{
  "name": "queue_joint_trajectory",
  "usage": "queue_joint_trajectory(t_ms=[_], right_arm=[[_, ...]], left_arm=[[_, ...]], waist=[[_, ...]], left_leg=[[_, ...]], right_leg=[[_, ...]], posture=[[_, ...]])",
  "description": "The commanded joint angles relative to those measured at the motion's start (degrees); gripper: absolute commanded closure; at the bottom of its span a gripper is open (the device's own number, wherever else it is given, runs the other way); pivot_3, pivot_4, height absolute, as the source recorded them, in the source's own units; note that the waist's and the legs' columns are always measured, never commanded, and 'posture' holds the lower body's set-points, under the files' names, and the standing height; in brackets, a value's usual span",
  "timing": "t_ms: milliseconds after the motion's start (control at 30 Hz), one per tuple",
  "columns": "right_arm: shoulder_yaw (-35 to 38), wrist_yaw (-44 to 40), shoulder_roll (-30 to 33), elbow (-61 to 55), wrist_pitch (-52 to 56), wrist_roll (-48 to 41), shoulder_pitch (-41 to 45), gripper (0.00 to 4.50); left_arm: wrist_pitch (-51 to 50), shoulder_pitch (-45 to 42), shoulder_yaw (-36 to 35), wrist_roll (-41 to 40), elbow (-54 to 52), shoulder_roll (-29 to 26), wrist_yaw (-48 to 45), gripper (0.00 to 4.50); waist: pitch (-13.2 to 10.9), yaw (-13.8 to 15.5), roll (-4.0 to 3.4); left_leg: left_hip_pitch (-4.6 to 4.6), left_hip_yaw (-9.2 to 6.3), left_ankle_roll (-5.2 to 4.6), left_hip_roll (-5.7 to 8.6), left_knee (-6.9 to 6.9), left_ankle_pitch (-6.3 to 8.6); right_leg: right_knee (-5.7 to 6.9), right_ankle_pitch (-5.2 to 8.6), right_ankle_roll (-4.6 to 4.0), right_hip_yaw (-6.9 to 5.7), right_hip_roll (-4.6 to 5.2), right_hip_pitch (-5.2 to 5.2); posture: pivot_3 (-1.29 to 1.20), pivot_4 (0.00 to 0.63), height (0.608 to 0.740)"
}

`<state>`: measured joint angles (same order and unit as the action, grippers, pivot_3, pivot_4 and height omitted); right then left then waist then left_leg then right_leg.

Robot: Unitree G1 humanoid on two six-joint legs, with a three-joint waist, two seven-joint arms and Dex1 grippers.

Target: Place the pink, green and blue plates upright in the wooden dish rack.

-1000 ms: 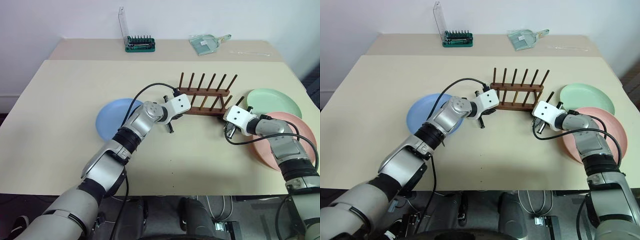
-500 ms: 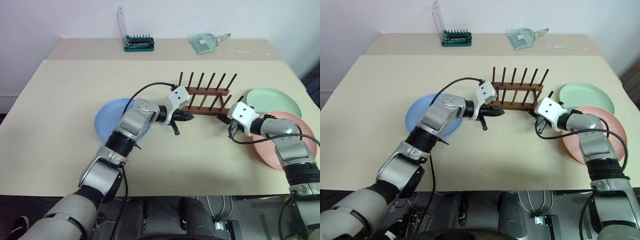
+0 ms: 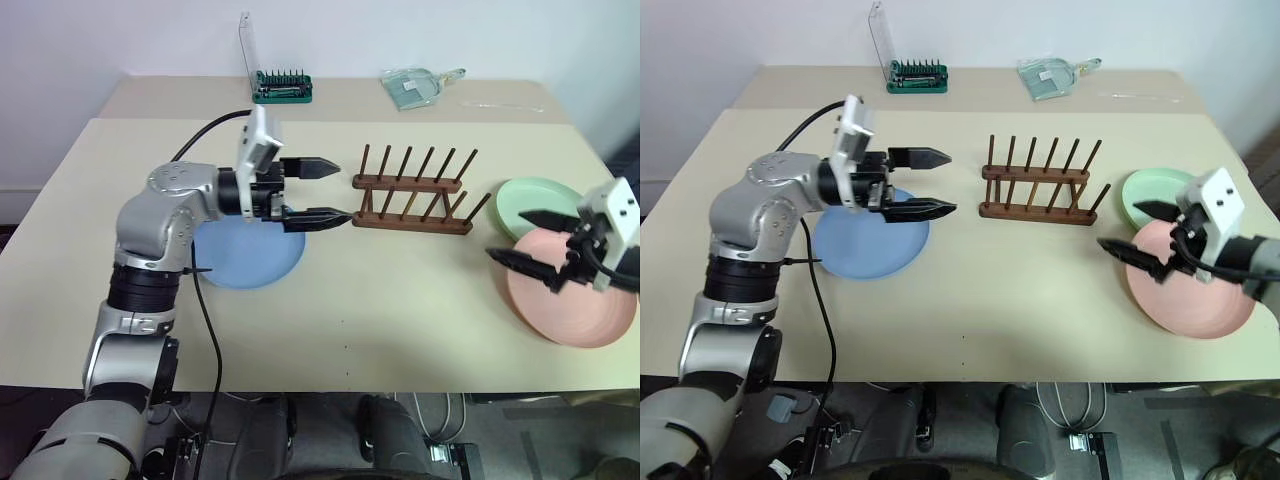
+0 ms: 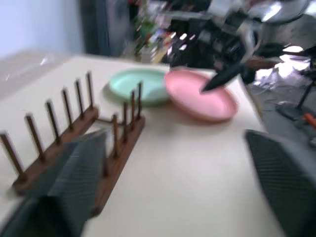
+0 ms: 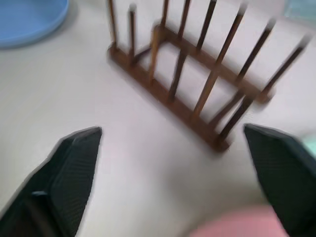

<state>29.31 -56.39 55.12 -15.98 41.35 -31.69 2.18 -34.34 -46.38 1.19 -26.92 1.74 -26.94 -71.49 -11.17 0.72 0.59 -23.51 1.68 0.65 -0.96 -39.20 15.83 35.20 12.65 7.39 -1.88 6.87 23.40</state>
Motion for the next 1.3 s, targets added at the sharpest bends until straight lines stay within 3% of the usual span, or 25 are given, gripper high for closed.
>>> queue_joint_trajectory(t_ms=[33,267,500,667,767,1000,1300], right_arm=[[4.7,1.3,1.0,-4.6,-0.8,2.6,-6.2,0.05],[9.6,2.3,-0.6,-10.6,0.1,4.3,-18.8,0.05],[3.6,6.8,0.8,-6.5,-8.3,17.9,-26.0,0.05],[-0.3,9.0,0.3,-3.1,-8.9,21.2,-24.5,0.05],[-2.1,9.8,0.5,-1.3,-8.3,21.7,-21.9,0.87],[-3.5,8.1,2.2,-1.2,-8.7,23.5,-21.4,4.39],[3.8,1.0,6.5,-7.7,-3.1,19.1,-20.4,4.45]], left_arm=[[11.3,1.4,-0.8,2.3,-0.9,-0.8,-0.4,0.03],[14.6,2.3,0.2,-0.5,0.7,-1.1,-5.1,0.03],[18.5,3.7,0.9,-0.4,2.5,1.2,-6.5,0.03],[18.3,3.8,1.6,-0.7,2.1,1.3,-6.2,0.03],[18.6,4.2,1.5,-0.6,1.3,1.0,-5.5,0.00],[18.8,6.0,1.5,-0.5,0.4,-0.2,-5.1,0.00],[18.8,6.2,1.5,-1.0,0.2,0.0,-4.2,0.00]], waist=[[0.0,0.0,0.00],[0.0,0.1,0.01],[0.0,0.1,0.02],[0.0,0.0,0.02],[0.0,0.0,0.02],[0.0,0.1,0.04],[0.0,0.0,0.06]], left_leg=[[0.01,0.00,0.00,0.00,-0.01,0.00],[0.00,0.00,-0.01,0.01,-0.03,0.01],[0.00,0.00,-0.02,0.01,-0.02,0.01],[0.00,0.00,-0.02,0.01,-0.01,0.01],[0.01,-0.01,-0.02,0.01,-0.01,0.01],[0.00,-0.01,-0.02,0.01,-0.01,0.01],[0.01,-0.04,-0.03,0.01,-0.03,0.02]], right_leg=[[0.01,0.00,0.00,0.00,0.00,0.00],[-0.01,0.00,-0.01,0.03,0.00,-0.01],[-0.02,0.02,-0.03,0.03,0.00,-0.01],[-0.02,0.10,-0.17,0.03,0.00,-0.01],[-0.01,0.10,-0.17,0.03,0.00,0.00],[-0.01,0.10,-0.17,0.02,0.00,-0.01],[-0.01,0.10,-0.17,0.01,0.00,-0.03]], posture=[[0.00,0.150,0.724],[0.00,0.150,0.724],[0.00,0.150,0.724],[0.00,0.150,0.724],[0.00,0.150,0.724],[0.00,0.150,0.724],[0.00,0.150,0.724]])
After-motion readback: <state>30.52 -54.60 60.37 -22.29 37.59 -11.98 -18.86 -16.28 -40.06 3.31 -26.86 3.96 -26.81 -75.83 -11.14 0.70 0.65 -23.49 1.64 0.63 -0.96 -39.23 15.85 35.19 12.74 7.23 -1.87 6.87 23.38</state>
